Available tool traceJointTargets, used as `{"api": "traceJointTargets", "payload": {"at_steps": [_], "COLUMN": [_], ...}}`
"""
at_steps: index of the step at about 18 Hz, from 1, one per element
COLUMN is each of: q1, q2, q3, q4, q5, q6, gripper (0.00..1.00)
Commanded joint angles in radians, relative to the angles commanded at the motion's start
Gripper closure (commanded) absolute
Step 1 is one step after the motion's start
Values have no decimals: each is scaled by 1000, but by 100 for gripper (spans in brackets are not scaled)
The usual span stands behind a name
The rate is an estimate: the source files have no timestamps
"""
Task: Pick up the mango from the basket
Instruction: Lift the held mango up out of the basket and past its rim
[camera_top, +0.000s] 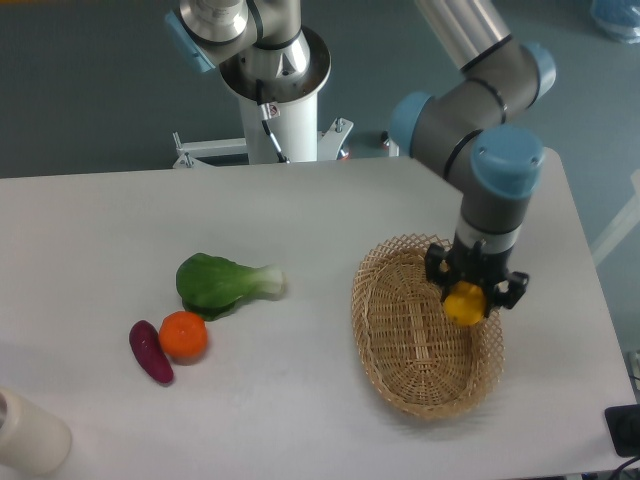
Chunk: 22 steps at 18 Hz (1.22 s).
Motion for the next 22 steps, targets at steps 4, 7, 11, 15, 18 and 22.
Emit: {"api": "traceJointTargets", "payload": {"at_steps": [4,7,11,15,18,22], "q1": [38,69,97,121,144,161], "q2": [8,14,14,12,15,15], "q3": [0,-3,0,-3,-5,-8], "q4": [0,-2,0,11,12,12], "q5": [32,32,34,34,34,32], "q6": [52,118,228,255,278,316], "gripper": [56,56,55,55,55,55]}}
